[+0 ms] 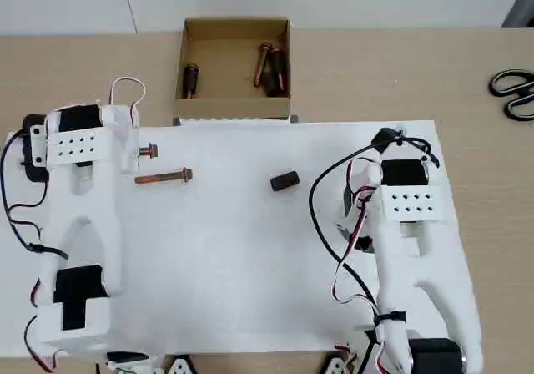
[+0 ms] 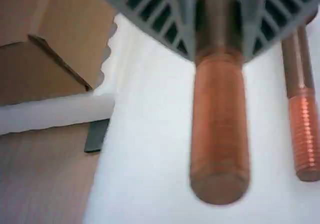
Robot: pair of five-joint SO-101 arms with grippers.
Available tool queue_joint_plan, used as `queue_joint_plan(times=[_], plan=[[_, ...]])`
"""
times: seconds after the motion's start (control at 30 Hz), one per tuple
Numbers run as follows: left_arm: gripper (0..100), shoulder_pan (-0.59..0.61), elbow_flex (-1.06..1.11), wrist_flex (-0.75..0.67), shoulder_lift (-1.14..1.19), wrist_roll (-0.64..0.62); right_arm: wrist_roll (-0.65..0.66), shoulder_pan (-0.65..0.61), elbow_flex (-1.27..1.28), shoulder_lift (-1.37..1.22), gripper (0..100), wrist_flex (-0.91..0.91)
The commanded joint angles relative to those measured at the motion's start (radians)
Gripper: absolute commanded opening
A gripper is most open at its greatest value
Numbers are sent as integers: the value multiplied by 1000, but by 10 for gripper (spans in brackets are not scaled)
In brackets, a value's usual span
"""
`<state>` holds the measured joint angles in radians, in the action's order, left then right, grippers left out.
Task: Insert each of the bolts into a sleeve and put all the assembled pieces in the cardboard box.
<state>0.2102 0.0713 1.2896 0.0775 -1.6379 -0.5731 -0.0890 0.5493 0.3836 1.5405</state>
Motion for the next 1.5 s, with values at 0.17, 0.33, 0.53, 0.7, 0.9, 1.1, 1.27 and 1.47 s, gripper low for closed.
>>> queue_joint_plan(times=[0.17,0.33,0.53,0.7,0.9,1.1,1.27,1.47], plan=[[185,2,-39,-20,-54,0,-5,5,-3,27,3,-2],[185,2,-39,-20,-58,0,-5,5,-3,27,3,-4],[186,5,-41,-20,-63,37,-5,5,-3,27,3,-7],[185,3,-56,2,-63,344,-5,5,-3,27,3,-8],[185,6,-289,218,-61,942,-3,5,-3,27,3,-8],[185,9,-539,466,-52,1300,-2,4,-3,27,3,-10],[148,17,-453,466,-61,1602,-3,4,-3,27,3,-10],[81,18,-352,463,-61,1932,-5,4,-3,27,3,-10]])
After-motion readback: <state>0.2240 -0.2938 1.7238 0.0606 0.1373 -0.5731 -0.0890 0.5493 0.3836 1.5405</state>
